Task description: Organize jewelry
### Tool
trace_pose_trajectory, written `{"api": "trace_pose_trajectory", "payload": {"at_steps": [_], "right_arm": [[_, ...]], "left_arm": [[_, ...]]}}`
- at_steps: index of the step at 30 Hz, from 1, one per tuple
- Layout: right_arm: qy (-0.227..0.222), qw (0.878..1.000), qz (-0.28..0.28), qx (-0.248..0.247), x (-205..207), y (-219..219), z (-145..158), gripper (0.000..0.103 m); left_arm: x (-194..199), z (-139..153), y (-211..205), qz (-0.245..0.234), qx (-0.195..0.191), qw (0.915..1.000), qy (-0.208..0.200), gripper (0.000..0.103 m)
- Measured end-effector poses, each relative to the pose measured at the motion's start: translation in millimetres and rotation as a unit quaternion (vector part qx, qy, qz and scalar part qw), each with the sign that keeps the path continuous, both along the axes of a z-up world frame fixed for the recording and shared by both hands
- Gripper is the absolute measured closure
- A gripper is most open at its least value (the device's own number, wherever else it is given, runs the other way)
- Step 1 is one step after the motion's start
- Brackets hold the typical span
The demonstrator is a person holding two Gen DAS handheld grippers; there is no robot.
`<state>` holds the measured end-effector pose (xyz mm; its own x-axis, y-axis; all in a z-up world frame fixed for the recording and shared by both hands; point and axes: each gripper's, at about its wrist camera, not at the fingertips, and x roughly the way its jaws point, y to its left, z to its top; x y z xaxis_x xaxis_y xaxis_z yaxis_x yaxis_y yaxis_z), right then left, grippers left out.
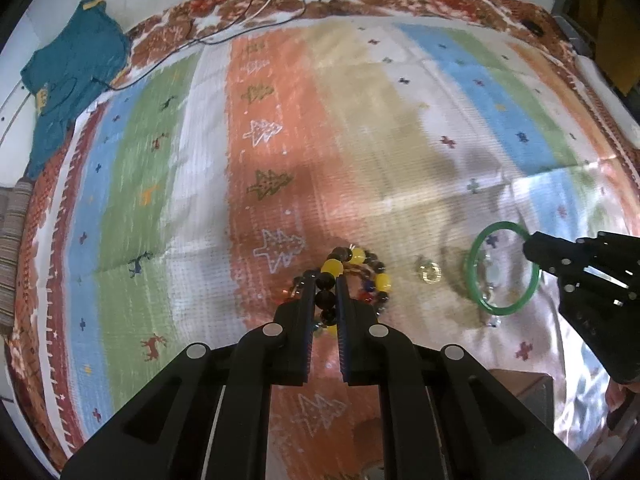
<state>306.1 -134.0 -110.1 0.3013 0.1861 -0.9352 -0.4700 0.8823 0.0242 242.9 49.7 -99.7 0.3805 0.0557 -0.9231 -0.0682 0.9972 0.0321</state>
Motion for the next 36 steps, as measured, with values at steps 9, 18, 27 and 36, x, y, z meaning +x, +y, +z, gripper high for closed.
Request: {"api": "trace_pose_trajectory", "payload": {"at_steps": [9, 18, 27, 36], "right_arm": [[-0.007, 1.0, -0.001, 0.011, -13, -4, 13, 0.095], [-0.023, 0.999, 0.005, 0.023, -26, -4, 30, 0.095], [-0.036, 0.999, 0.008, 0.029, -38, -6, 41, 0.095], [-0.047, 0.998, 0.012, 0.039, -48, -9, 52, 0.095]], "left_arm": [[-11, 21, -7, -0.004, -0.011, 0.9997, -0.022, 0.094], [-27, 42, -9, -0.004, -0.024, 0.9988, -0.043, 0.094], [-46, 63, -16, -0.01, -0.038, 0.9969, -0.069, 0.094], [-61, 75, -16, -0.013, -0.049, 0.9952, -0.084, 0.094]]}}
